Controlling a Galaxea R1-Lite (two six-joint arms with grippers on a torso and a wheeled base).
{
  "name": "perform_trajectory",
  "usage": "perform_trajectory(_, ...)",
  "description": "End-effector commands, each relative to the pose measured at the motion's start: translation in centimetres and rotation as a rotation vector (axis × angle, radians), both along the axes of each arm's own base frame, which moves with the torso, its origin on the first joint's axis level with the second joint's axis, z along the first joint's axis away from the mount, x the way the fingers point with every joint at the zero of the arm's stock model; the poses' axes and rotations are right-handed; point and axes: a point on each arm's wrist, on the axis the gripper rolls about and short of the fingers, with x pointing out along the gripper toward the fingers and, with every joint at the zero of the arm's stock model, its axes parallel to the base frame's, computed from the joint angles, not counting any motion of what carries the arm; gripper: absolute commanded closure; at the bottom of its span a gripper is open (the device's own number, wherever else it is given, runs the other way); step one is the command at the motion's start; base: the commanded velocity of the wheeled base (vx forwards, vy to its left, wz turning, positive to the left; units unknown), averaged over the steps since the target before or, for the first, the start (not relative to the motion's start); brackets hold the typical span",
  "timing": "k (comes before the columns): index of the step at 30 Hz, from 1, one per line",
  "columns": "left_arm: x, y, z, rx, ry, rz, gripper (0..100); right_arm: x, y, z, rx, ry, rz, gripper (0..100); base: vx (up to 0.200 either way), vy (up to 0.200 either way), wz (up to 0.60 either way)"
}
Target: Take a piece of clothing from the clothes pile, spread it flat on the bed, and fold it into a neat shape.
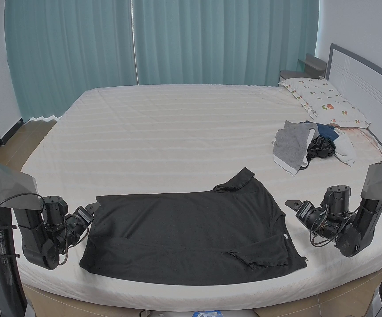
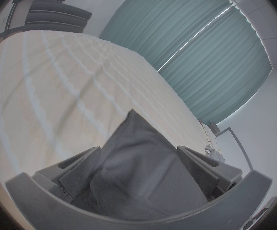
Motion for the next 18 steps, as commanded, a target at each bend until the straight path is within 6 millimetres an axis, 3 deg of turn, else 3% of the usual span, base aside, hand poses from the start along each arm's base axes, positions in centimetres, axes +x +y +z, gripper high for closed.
perform_trajectory(1, 2.4, 0.3, 0.6, 0.097, -0.044, 0.008, 0, -0.3, 0.5, -0.6, -0.005, 0.025, 0.014, 0, 0.000, 0.000, 0.00)
perform_trajectory(7, 6.5, 0.7, 1.7, 0.174, -0.060, -0.010, 0, -0.8, 1.0, -1.4, -0.004, 0.002, 0.033, 0, 0.000, 0.000, 0.00)
perform_trajectory(10, 9.0, 0.8, 0.8, 0.186, -0.039, -0.020, 0, -1.2, 0.9, -2.0, -0.010, -0.027, 0.033, 0, 0.000, 0.000, 0.00)
perform_trajectory(17, 11.9, 1.1, -0.5, 0.190, -0.002, -0.039, 0, -1.4, 1.1, -2.2, -0.010, -0.030, 0.041, 0, 0.000, 0.000, 0.00)
perform_trajectory(18, 13.1, 1.0, -1.3, 0.187, 0.011, -0.044, 0, -1.5, 1.4, -2.4, -0.012, -0.021, 0.052, 0, 0.000, 0.000, 0.00)
